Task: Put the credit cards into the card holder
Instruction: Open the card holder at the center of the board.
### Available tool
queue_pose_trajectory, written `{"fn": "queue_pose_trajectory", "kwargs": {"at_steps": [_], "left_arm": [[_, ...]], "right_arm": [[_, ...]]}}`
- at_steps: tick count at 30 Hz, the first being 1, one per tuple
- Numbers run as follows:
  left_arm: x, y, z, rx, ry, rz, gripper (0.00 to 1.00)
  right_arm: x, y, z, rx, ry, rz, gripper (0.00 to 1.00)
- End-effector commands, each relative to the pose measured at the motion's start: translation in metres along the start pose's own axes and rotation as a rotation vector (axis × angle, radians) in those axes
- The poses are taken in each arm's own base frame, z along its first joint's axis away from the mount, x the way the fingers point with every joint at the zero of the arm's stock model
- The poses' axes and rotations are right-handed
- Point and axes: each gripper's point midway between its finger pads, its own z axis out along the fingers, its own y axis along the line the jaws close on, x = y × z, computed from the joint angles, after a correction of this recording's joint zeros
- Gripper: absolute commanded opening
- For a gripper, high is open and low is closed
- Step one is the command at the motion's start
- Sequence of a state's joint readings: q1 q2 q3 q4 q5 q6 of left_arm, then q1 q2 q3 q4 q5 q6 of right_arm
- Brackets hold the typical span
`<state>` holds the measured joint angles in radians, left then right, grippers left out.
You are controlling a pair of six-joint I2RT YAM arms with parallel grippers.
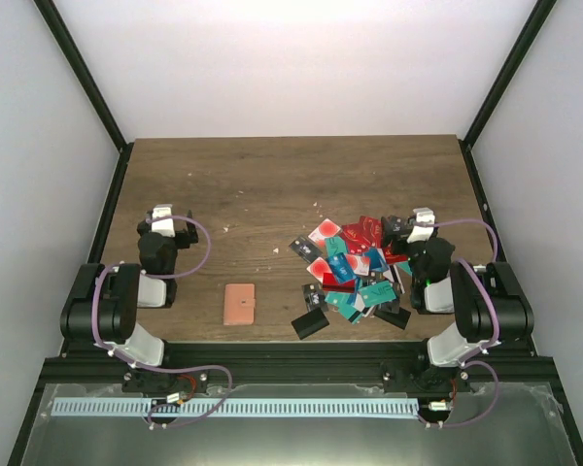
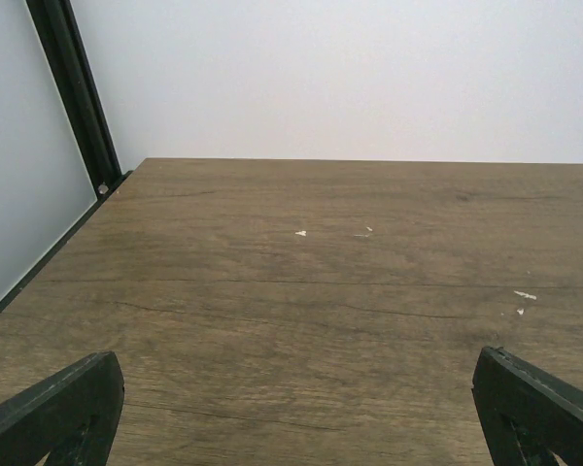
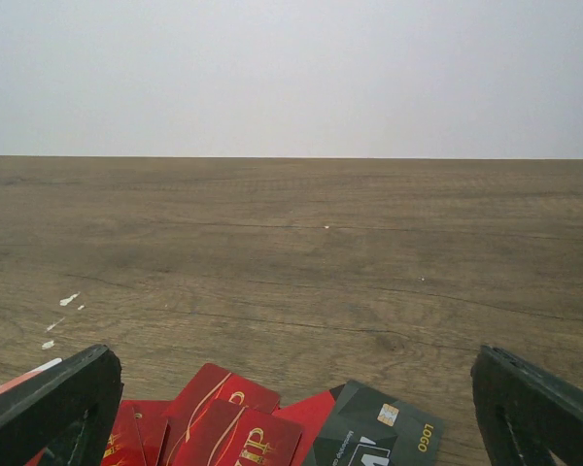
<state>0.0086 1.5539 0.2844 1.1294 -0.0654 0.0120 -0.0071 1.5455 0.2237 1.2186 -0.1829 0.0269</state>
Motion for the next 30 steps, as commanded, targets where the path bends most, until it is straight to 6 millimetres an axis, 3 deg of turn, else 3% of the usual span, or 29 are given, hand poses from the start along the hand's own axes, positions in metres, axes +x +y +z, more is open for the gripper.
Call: {"fn": "queue_pose_trajectory", "kwargs": {"at_steps": [1, 9, 13, 15, 20, 24, 27, 30], "left_arm": [[-0.008, -0.001, 0.000, 0.010, -0.034, 0.004, 1.00], [-0.009, 0.001, -0.001, -0.003, -0.038, 0.004, 1.00], [-0.026, 0.007, -0.001, -0.040, -0.034, -0.013, 1.00], [-0.028, 0.009, 0.003, -0.057, 0.047, -0.009, 1.00], [-0.070, 0.008, -0.002, -0.057, 0.095, -0.030, 1.00], [-0.105, 0.007, -0.013, -0.057, 0.148, -0.129, 1.00], [-0.121, -0.004, -0.023, -0.010, 0.212, -0.257, 1.00], [-0.121, -0.017, -0.037, 0.046, 0.300, -0.345, 1.00]], "right_arm": [[-0.016, -0.004, 0.003, 0.006, -0.052, -0.014, 1.00], [-0.016, -0.004, 0.004, 0.007, -0.050, -0.014, 1.00], [-0.022, -0.002, 0.002, 0.000, -0.058, -0.022, 1.00], [-0.029, -0.004, 0.006, 0.009, -0.028, -0.007, 1.00], [-0.067, -0.010, 0.016, 0.036, 0.016, 0.093, 1.00], [-0.124, -0.010, 0.016, 0.038, -0.036, 0.329, 1.00], [-0.121, -0.022, 0.017, 0.152, 0.093, 0.609, 1.00], [-0.127, -0.007, 0.024, 0.075, 0.150, 0.645, 1.00]]}}
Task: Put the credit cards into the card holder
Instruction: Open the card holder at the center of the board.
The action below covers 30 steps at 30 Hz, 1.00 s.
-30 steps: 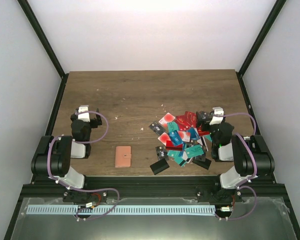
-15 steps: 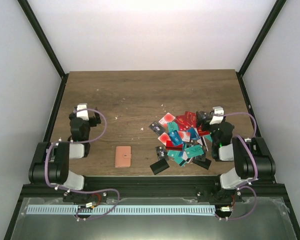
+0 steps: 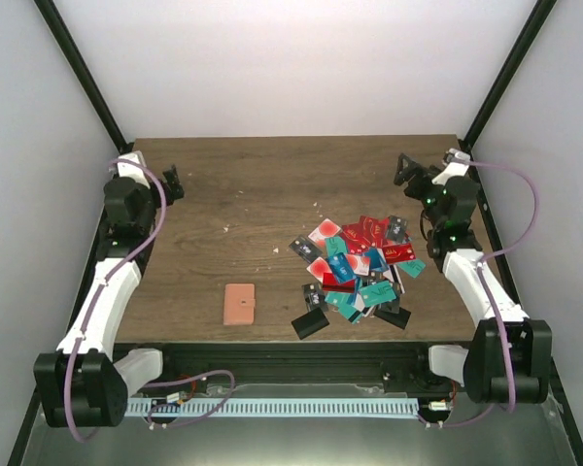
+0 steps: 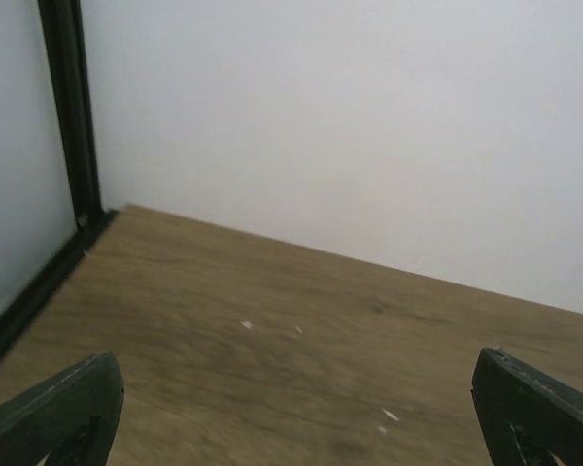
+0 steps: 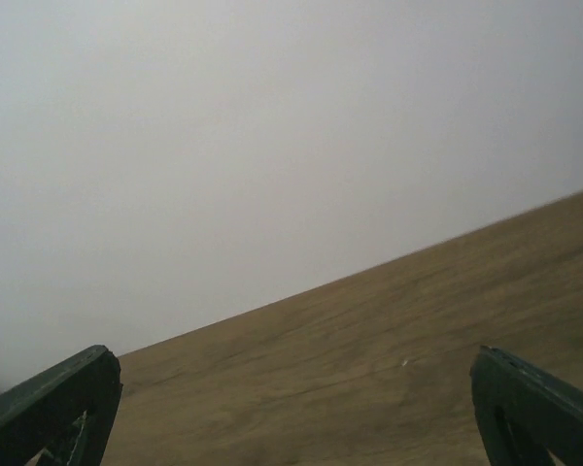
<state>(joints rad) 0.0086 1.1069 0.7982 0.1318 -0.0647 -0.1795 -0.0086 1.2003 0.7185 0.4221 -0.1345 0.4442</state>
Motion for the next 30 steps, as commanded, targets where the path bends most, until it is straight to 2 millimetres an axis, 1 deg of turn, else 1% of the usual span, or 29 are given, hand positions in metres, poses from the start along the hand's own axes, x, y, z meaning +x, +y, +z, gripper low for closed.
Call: {"fn": "queue_pose_trajectory", "kwargs": {"at_steps": [1, 3, 4, 7, 8, 11, 13, 16, 18, 19, 21, 23, 24, 27, 30], "left_arm": [[0.045, -0.011, -0.023, 0.042, 0.295, -0.188, 1.00], [0.056, -0.024, -0.034, 0.115, 0.388, -0.197, 1.00], [0.060, -0.027, -0.039, 0.125, 0.425, -0.205, 1.00], [0.087, -0.021, -0.057, 0.074, 0.566, -0.245, 1.00], [0.096, -0.019, -0.063, 0.059, 0.613, -0.258, 0.99], [0.125, -0.021, -0.084, 0.050, 0.749, -0.303, 0.93], [0.145, -0.023, -0.098, 0.034, 0.833, -0.329, 0.91], [0.172, -0.036, -0.119, 0.039, 0.941, -0.325, 0.89], [0.183, -0.046, -0.131, 0.036, 0.976, -0.305, 0.88], [0.187, -0.051, -0.137, 0.035, 0.989, -0.290, 0.87], [0.197, -0.053, -0.148, 0.021, 1.009, -0.269, 0.84], [0.209, -0.055, -0.157, 0.027, 1.037, -0.274, 0.79], [0.217, -0.057, -0.161, 0.036, 1.059, -0.278, 0.76], [0.245, -0.056, -0.172, 0.028, 1.130, -0.282, 0.68], [0.263, -0.057, -0.178, 0.030, 1.166, -0.278, 0.67]], "right_arm": [[0.034, -0.004, 0.003, 0.044, 0.233, 0.249, 1.00], [0.040, 0.008, 0.006, -0.003, 0.301, 0.290, 1.00], [0.046, 0.013, 0.008, -0.024, 0.347, 0.309, 1.00], [0.065, 0.029, 0.009, -0.028, 0.459, 0.311, 1.00], [0.072, 0.038, 0.008, -0.031, 0.491, 0.295, 1.00], [0.098, 0.074, -0.001, -0.063, 0.594, 0.246, 1.00], [0.121, 0.097, -0.014, -0.082, 0.672, 0.216, 1.00], [0.157, 0.124, -0.037, -0.106, 0.788, 0.181, 1.00], [0.179, 0.138, -0.054, -0.121, 0.859, 0.168, 1.00], [0.191, 0.150, -0.066, -0.148, 0.901, 0.153, 1.00], [0.207, 0.163, -0.083, -0.175, 0.964, 0.135, 1.00], [0.228, 0.180, -0.103, -0.211, 1.036, 0.095, 1.00], [0.237, 0.186, -0.111, -0.223, 1.065, 0.076, 1.00], [0.260, 0.196, -0.129, -0.242, 1.132, 0.041, 1.00], [0.276, 0.201, -0.136, -0.248, 1.175, 0.017, 1.00]]}}
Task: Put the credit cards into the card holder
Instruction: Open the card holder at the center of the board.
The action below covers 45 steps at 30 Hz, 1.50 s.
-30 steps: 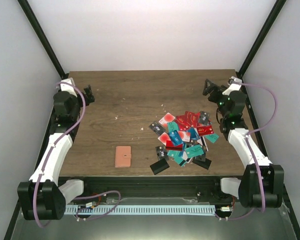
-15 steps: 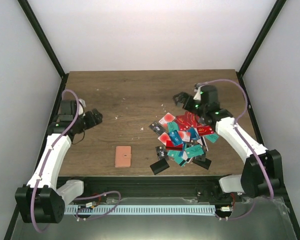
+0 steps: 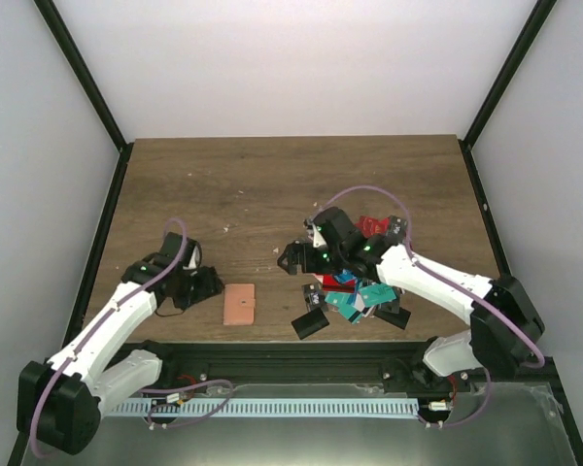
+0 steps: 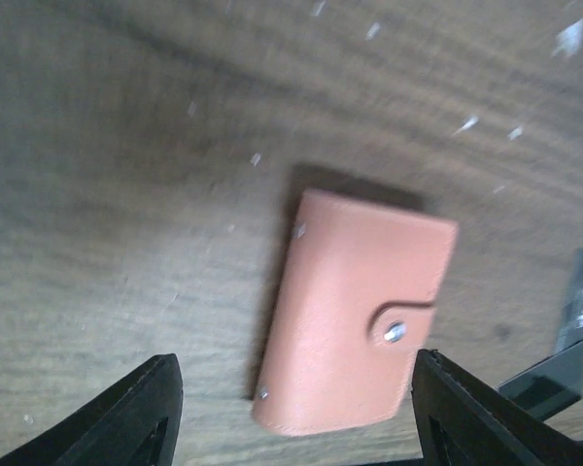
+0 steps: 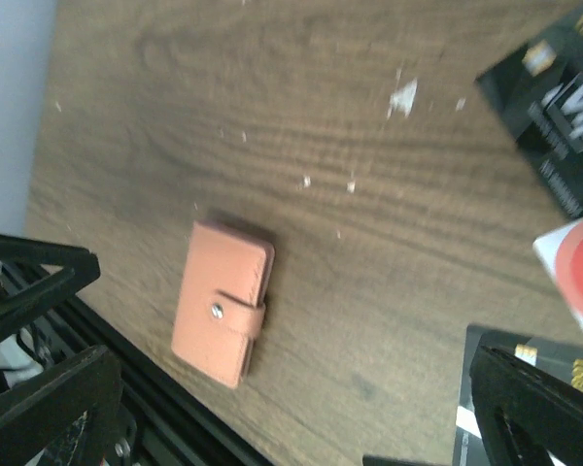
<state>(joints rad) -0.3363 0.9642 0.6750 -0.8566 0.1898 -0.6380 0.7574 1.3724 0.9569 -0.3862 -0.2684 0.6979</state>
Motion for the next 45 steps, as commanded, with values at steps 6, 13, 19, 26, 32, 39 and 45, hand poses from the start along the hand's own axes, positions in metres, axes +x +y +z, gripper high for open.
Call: {"fn": "queue_pose_trajectory", "kwargs": {"at_steps": [6, 13, 19, 26, 32, 39, 45], "left_arm": [[0.033, 0.010, 0.036, -0.009, 0.095, -0.047, 0.59], [0.037, 0.001, 0.053, 0.013, 0.113, -0.046, 0.48], [0.044, 0.000, 0.070, 0.002, 0.132, -0.038, 0.31], [0.043, 0.004, 0.076, -0.015, 0.117, -0.025, 0.15], [0.036, -0.013, 0.066, 0.072, 0.077, -0.005, 0.04], [0.025, -0.046, 0.041, 0.213, 0.037, 0.031, 0.04], [0.009, -0.081, 0.003, 0.336, -0.019, 0.085, 0.04]], "right_arm": [[0.033, -0.004, 0.020, 0.049, 0.104, -0.017, 1.00], [0.035, -0.002, 0.023, 0.040, 0.119, -0.033, 1.00], [0.033, -0.001, 0.024, 0.039, 0.120, -0.046, 1.00], [0.036, 0.000, 0.021, 0.024, 0.124, -0.053, 1.00], [0.044, 0.013, 0.026, -0.087, 0.139, -0.073, 0.99], [0.047, 0.026, 0.036, -0.166, 0.172, -0.095, 0.96], [0.037, 0.042, 0.034, -0.229, 0.155, -0.134, 0.97]]}}
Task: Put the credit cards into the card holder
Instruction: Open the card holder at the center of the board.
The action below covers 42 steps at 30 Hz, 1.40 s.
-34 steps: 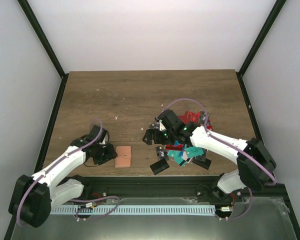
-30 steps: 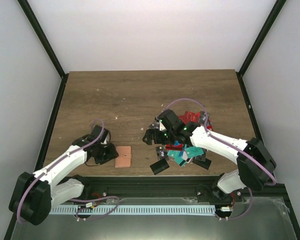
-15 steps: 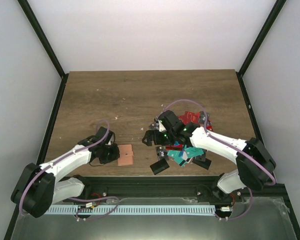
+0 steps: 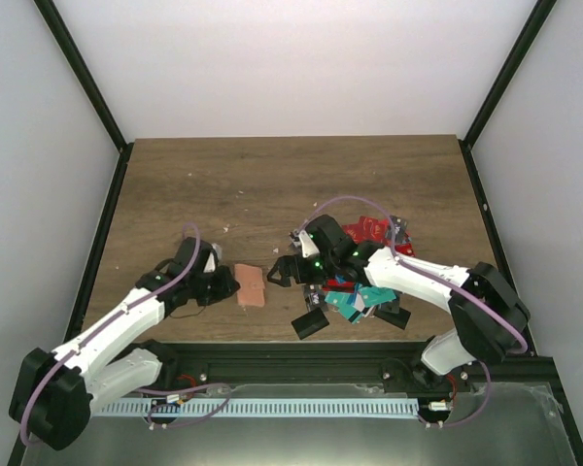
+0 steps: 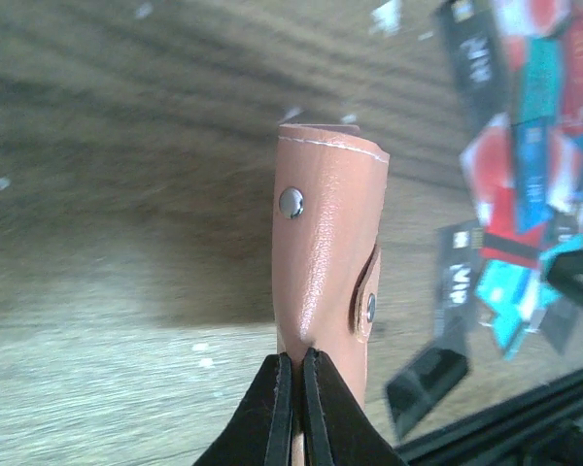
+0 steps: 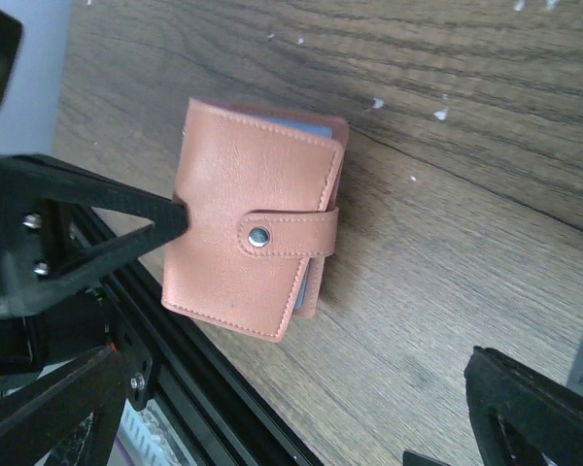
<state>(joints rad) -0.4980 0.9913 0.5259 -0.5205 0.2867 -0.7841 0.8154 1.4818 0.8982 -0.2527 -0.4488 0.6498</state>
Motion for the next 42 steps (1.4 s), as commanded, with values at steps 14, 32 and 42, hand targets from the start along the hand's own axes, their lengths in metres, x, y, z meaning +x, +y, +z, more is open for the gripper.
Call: {"fn": "queue_pose_trajectory", "kwargs": {"at_steps": [14, 32, 42], "left_arm": [[-0.041, -0.111, -0.077, 0.341, -0.126, 0.089, 0.04], [-0.051, -0.147, -0.088, 0.484, -0.114, 0.077, 0.04], [-0.061, -0.159, -0.105, 0.490, -0.165, 0.103, 0.12]], "right_arm": [[-0.027, 0.046, -0.042, -0.342, -0.078, -0.028, 0.95], [-0.039, 0.082, -0.073, -0.614, -0.095, -0.031, 0.49], [-0.053, 0.100, -0.089, -0.658, -0.110, -0.063, 0.01]]}}
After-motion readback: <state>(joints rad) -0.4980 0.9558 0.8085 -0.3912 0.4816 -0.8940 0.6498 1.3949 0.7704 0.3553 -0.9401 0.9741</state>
